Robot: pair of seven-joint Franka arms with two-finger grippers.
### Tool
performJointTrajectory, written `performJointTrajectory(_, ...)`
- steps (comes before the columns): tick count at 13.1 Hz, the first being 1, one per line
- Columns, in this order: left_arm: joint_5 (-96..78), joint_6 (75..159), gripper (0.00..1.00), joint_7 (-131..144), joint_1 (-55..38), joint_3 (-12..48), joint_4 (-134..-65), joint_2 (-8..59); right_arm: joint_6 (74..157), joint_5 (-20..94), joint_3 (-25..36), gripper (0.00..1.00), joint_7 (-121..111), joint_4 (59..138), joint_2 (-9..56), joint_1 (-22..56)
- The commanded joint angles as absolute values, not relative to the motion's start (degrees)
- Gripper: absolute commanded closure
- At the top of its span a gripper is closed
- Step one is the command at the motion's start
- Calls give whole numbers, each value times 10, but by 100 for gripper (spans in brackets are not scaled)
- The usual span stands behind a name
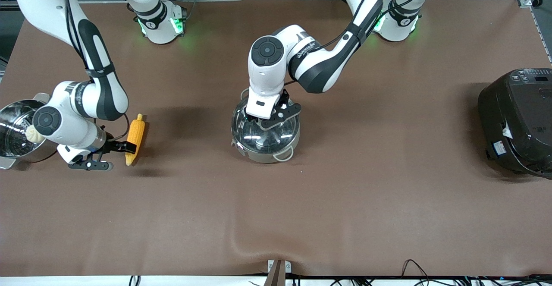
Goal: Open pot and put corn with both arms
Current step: 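Grasp the lid knob with the left gripper while the right gripper grasps the corn, then lift the glass lid aside with the left gripper while the right gripper lifts the corn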
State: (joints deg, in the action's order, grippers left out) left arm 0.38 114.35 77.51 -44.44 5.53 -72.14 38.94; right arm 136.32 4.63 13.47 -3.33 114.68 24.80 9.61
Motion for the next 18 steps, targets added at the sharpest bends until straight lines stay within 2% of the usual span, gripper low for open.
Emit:
performJointTrajectory(1,14,1146,19,788,-458,47,-707,405,1396,58,126,0,-44,1167,257,86)
performJointTrajectory(5,14,1145,25,787,-458,46,-710,410,1408,58,126,0,-48,1187,273,85)
performJointTrajectory(8,14,1145,46,785,-458,46,-711,410,1407,59,121,0,-49,1199,275,84)
performJointTrajectory(10,12,1143,78,786,-457,47,-711,410,1402,59,115,0,-48,1201,276,82)
performJointTrajectory(11,11,1142,98,787,-457,47,-711,410,1401,60,112,4,-47,1201,276,79)
performJointTrajectory(12,11,1139,100,787,-457,47,-711,407,1400,60,106,7,-47,1201,279,76)
performJointTrajectory(13,9,1134,100,786,-454,47,-711,401,1400,60,103,22,-47,1201,279,74)
performJointTrajectory(14,9,1116,100,784,-452,47,-711,391,1399,60,101,42,-47,1201,278,70)
performJointTrajectory(15,9,1093,100,781,-447,48,-711,372,1399,60,101,66,-47,1200,278,69)
performJointTrajectory(16,8,1066,100,779,-436,50,-711,347,1399,60,101,86,-48,1198,276,69)
performJointTrajectory(17,10,1042,100,775,-432,49,-711,325,1399,60,100,100,-48,1196,275,69)
performJointTrajectory(18,17,1026,100,767,-430,47,-711,308,1398,60,98,100,-47,1194,274,69)
